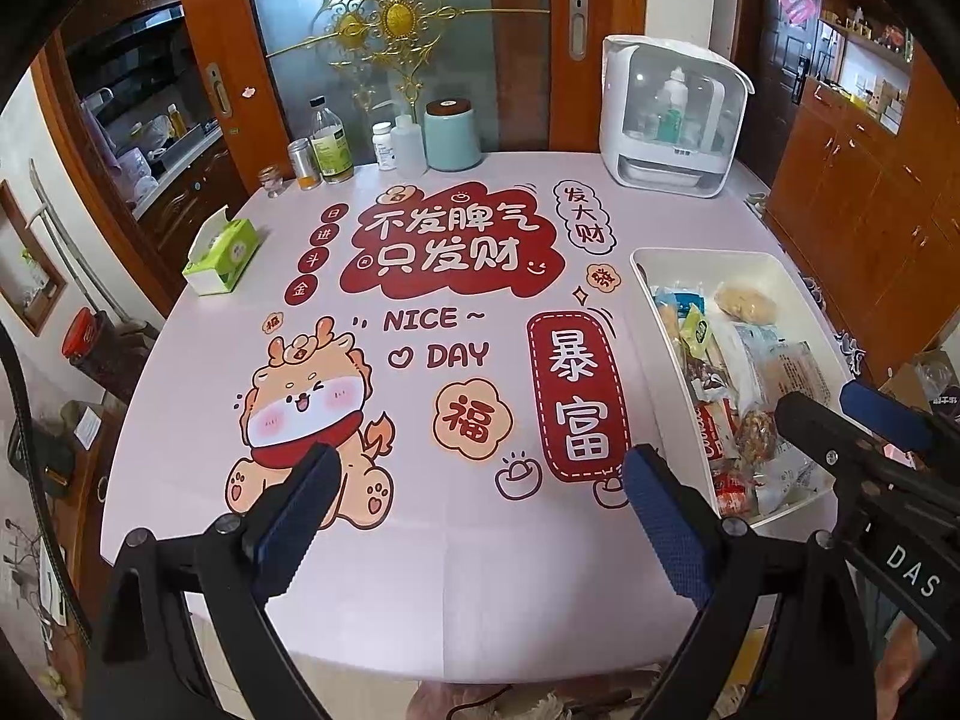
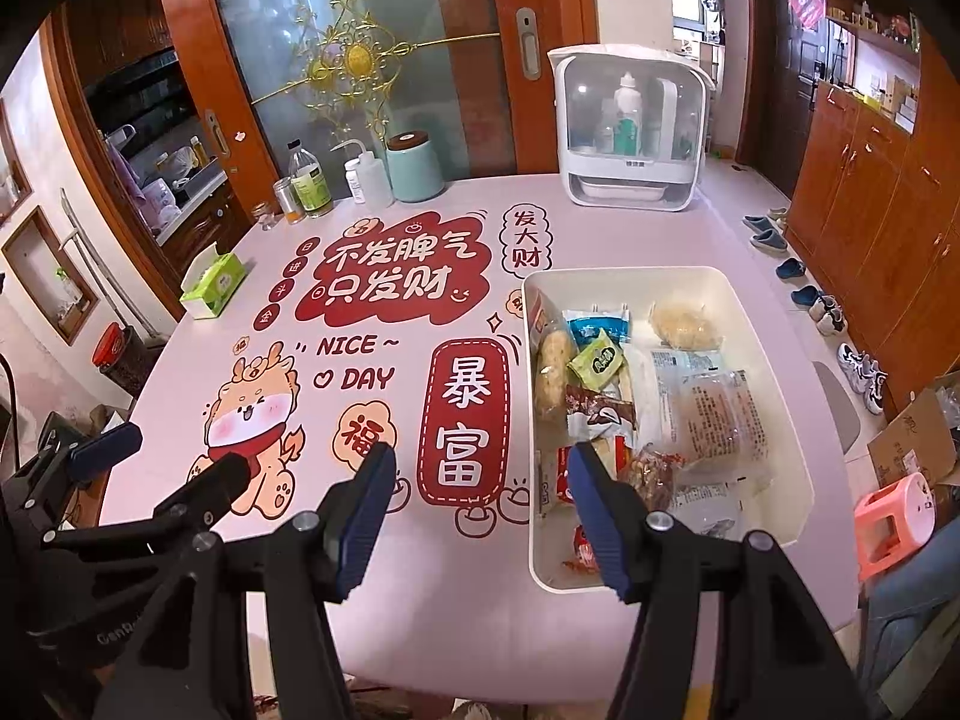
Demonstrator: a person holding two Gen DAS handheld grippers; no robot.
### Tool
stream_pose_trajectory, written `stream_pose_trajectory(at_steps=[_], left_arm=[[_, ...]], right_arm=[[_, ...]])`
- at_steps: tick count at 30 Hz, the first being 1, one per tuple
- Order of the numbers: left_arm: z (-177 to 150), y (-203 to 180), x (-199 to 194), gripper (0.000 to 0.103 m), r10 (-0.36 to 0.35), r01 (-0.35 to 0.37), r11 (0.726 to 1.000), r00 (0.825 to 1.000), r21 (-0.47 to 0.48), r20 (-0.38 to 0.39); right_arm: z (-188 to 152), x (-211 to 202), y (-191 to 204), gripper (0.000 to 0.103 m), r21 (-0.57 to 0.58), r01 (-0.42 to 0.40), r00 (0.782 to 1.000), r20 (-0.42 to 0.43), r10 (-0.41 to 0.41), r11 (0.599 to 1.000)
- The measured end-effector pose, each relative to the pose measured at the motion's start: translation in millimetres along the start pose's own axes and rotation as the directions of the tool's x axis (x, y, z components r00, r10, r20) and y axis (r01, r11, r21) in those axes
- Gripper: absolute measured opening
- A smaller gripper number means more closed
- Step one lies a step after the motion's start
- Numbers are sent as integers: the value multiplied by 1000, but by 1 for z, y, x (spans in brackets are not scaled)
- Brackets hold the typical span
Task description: Organize snacks
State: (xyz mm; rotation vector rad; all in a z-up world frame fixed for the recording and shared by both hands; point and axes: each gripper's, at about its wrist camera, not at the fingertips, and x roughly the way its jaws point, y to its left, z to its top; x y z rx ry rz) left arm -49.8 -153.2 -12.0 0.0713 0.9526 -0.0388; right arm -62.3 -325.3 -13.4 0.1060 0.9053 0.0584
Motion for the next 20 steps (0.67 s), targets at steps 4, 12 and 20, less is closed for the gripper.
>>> stream_pose_trajectory(at_steps=[4,12,20], left_arm=[[0,1,0,94,0,0,1000,1000,-1,0],[-1,1,-1,94,-1,1,1000,1000,1,0],[-5,-2,-1,94,-2,2,1000,1000,-2,-4]], right_arm=[[-1,0,0,60,1,-1,1000,-1,1,1000],[-1,0,-1,60,1,-1,1000,-1,1,1000],[-1,0,-1,60,1,-1,1000,-2,1,1000]])
